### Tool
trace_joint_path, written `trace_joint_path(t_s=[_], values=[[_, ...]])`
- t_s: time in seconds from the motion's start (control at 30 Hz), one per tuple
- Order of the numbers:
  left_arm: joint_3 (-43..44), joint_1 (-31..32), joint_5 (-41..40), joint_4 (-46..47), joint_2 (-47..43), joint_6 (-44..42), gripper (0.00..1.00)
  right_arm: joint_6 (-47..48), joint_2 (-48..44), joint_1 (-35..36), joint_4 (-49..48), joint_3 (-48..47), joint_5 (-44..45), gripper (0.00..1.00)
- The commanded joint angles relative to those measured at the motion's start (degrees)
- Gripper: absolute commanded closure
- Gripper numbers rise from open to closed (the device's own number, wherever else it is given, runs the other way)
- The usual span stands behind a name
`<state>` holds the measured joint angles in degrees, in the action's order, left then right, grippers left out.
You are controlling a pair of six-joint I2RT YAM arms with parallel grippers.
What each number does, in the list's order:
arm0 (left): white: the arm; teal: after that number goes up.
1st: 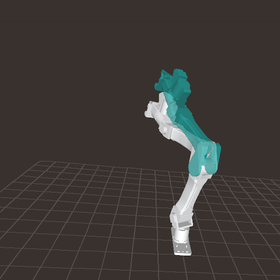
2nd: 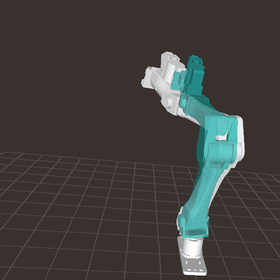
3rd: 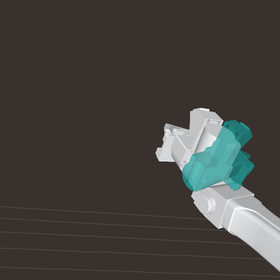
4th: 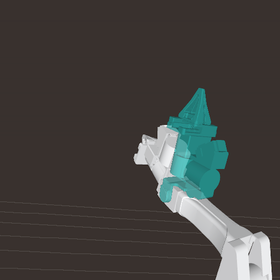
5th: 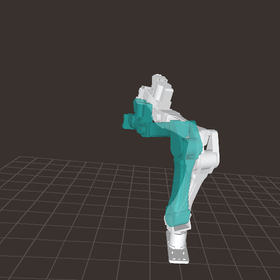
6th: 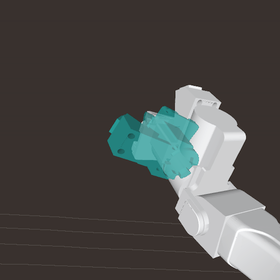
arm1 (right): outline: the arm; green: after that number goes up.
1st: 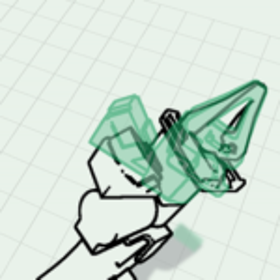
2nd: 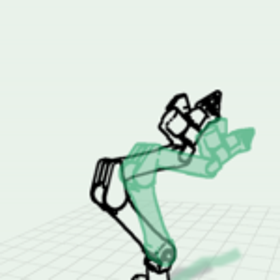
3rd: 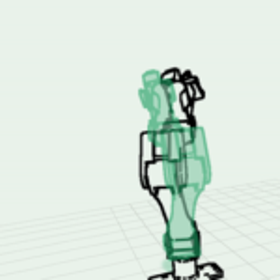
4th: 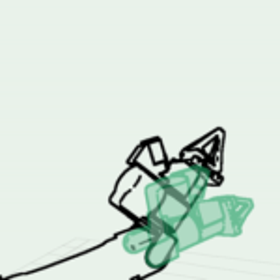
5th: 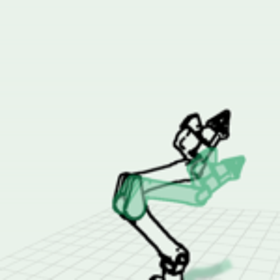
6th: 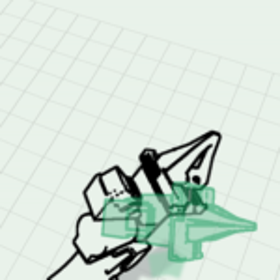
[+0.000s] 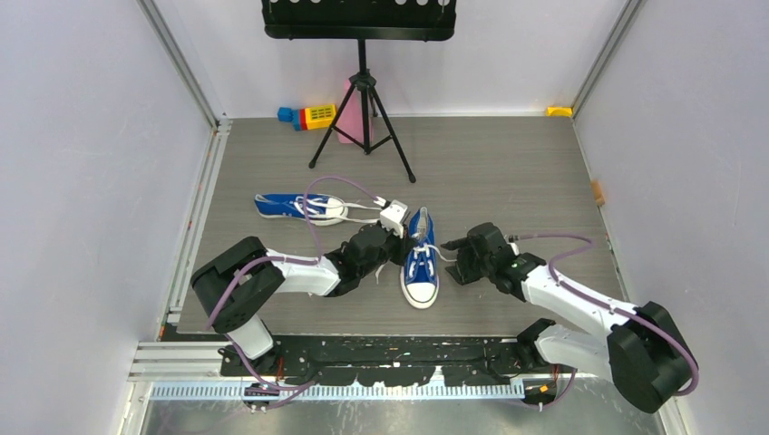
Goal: Tie the shoes
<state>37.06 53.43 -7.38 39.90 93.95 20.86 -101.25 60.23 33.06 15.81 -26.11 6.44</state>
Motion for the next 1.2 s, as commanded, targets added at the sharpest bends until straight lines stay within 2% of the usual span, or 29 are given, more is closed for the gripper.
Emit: trace_joint_path(t_s=[0.0,0.13,0.2,0.33,0.43,0.47,0.67,0.83,0.97,1.17], values=[[-0.6,-0.4,0.3,4.1,-0.2,0.6,1.0,-3.5,3.4,0.3,-5.7,-0.7,2.9,0.39],[-0.6,-0.5,0.0,3.6,-0.3,0.5,1.0,-3.2,6.3,0.3,-6.9,-1.9,4.3,0.45],[-0.6,-0.5,-0.4,2.8,-0.4,0.5,1.0,-3.0,7.6,0.3,-7.3,-2.4,4.7,0.51],[-0.1,-0.5,-1.8,0.0,-0.8,0.7,1.0,-2.1,9.0,0.3,-7.2,-2.9,5.6,0.8],[1.5,-0.5,-5.3,-6.2,-1.5,1.8,1.0,-0.5,7.3,0.3,-4.5,-2.8,8.0,0.97],[2.1,-0.5,-6.7,-8.7,-1.7,2.4,1.0,0.4,6.5,0.2,-3.2,-2.9,9.1,1.0],[3.1,-0.5,-9.3,-14.9,-1.9,5.4,1.0,8.8,2.6,-2.2,4.0,-3.3,13.5,1.0],[3.6,-0.5,-10.6,-17.6,-1.7,4.9,1.0,18.7,-0.3,-8.4,9.2,-3.3,13.5,1.0],[4.2,-0.5,-10.4,-18.7,-0.9,4.9,1.0,25.1,-0.6,-12.8,7.3,-2.1,9.4,1.0],[4.6,-0.5,-7.3,-17.0,-1.1,-0.7,1.0,37.0,2.7,-13.0,-0.9,-4.9,-2.6,1.0]])
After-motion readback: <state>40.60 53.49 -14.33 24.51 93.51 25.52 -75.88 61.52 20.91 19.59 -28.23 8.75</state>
